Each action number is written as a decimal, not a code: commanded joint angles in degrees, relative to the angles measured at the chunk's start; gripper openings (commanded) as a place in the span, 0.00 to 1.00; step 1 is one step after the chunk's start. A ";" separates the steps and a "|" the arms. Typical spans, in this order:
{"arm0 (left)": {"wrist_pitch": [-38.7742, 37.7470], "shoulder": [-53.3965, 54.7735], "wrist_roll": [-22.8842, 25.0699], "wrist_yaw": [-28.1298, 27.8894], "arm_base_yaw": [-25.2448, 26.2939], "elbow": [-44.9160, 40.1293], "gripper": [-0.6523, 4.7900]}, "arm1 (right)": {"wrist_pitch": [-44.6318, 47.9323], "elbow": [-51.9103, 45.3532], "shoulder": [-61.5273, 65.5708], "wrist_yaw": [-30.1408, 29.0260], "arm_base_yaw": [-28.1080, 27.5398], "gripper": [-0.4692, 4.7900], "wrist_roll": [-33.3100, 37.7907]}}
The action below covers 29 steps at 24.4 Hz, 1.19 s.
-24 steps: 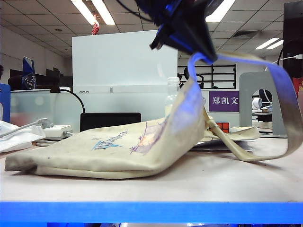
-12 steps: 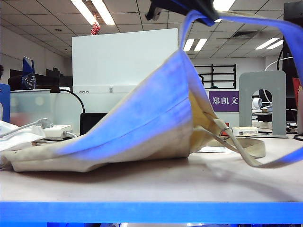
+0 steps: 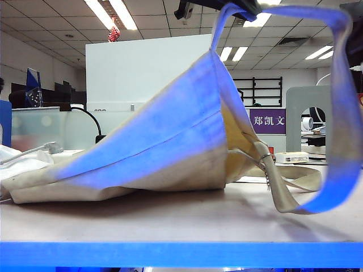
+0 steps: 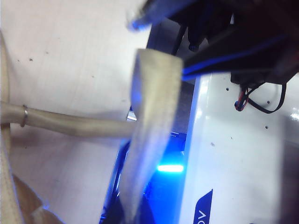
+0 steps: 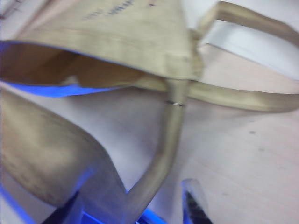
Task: Take the glasses case out of the canvas bag and put it on the table.
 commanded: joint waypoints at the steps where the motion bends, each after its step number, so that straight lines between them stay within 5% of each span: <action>1: 1.29 -0.37 0.24 0.94 -0.11 0.20 0.11 | 0.57 0.28 -1.42 -4.68 0.44 0.61 2.75; 7: 2.36 -0.37 0.20 1.27 -0.13 0.22 0.11 | 0.68 0.28 -2.78 -10.16 0.46 0.61 6.29; 13: 1.55 -0.68 0.20 3.58 -0.13 0.22 0.11 | 0.83 0.22 -1.51 -1.70 0.44 0.60 3.15; 15: 1.49 -0.90 0.20 3.78 -0.15 0.22 0.11 | 1.05 0.22 -0.59 -0.55 0.44 0.41 1.99; 17: 1.55 -1.22 0.22 3.78 -0.15 0.22 0.11 | 1.09 0.22 0.61 -1.20 0.48 0.07 0.87; 29: 2.75 -2.49 1.29 5.38 -0.11 0.20 0.11 | 5.51 6.75 4.90 -4.20 0.63 0.08 0.83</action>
